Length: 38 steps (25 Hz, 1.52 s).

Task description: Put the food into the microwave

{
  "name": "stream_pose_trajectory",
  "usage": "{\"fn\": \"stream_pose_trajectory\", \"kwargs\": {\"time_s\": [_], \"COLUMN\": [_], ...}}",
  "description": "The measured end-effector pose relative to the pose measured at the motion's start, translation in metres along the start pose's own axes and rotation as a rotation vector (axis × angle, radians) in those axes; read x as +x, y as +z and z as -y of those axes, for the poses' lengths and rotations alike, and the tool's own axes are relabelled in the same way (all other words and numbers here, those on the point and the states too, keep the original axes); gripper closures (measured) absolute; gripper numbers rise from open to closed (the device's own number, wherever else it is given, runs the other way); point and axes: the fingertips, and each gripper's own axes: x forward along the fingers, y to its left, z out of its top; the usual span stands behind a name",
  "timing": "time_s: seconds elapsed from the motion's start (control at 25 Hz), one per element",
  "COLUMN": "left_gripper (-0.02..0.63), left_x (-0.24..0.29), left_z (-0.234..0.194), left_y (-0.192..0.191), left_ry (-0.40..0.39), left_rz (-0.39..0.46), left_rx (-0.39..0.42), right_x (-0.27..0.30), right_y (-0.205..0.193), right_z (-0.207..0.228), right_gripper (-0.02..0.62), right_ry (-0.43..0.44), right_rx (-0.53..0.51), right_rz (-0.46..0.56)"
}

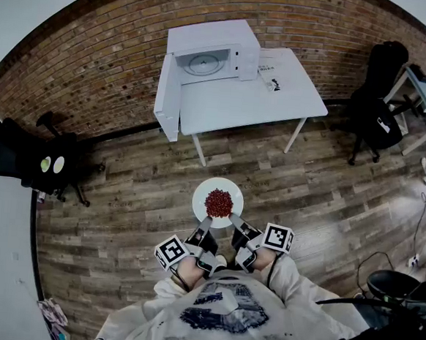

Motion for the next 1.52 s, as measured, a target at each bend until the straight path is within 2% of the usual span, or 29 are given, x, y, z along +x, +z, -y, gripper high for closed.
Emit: {"fn": "stream_pose_trajectory", "kwargs": {"time_s": [0.12, 0.4, 0.56, 0.64, 0.72, 0.88, 1.0, 1.16, 1.36, 1.52], "left_gripper": [0.588, 0.588, 0.588, 0.588, 0.588, 0.588, 0.588, 0.588, 0.588, 0.588], "left_x": [0.004, 0.023, 0.035, 0.041, 0.048, 0.059, 0.066, 0.074, 0.092, 0.108], "left_z": [0.003, 0.013, 0.01, 0.009, 0.012, 0.014, 0.018, 0.01, 0.014, 0.005], "left_y": [-0.003, -0.014, -0.024, -0.029, -0.034, -0.044, -0.048, -0.047, -0.041, -0.027], "left_ry": [-0.005, -0.049, -0.013, 0.007, 0.001, -0.02, -0.029, 0.028, -0.043, -0.017], "left_rz": [-0.001, 0.014, 0.021, 0.027, 0.036, 0.043, 0.044, 0.04, 0.042, 0.027], "left_rx": [-0.002, -0.037, -0.009, 0.003, -0.002, -0.02, -0.024, 0.02, -0.027, -0.023], "right_x": [-0.002, -0.011, -0.018, -0.024, -0.028, -0.034, -0.038, -0.038, -0.027, -0.012], "right_y": [0.007, 0.023, 0.037, 0.047, 0.055, 0.062, 0.071, 0.082, 0.091, 0.106], "right_z": [-0.001, 0.004, 0.004, 0.01, 0.013, 0.012, 0.017, 0.02, 0.024, 0.028], "right_gripper": [0.571, 0.571, 0.571, 0.571, 0.571, 0.571, 0.571, 0.571, 0.571, 0.571], "right_ry": [0.0, -0.005, 0.016, 0.01, 0.003, 0.021, 0.017, 0.016, 0.025, 0.004], "right_rx": [-0.05, -0.024, 0.004, -0.025, -0.041, 0.007, -0.032, -0.02, -0.009, -0.002], "right_rz": [-0.005, -0.011, -0.016, -0.021, -0.027, -0.032, -0.039, -0.035, -0.033, -0.028]}}
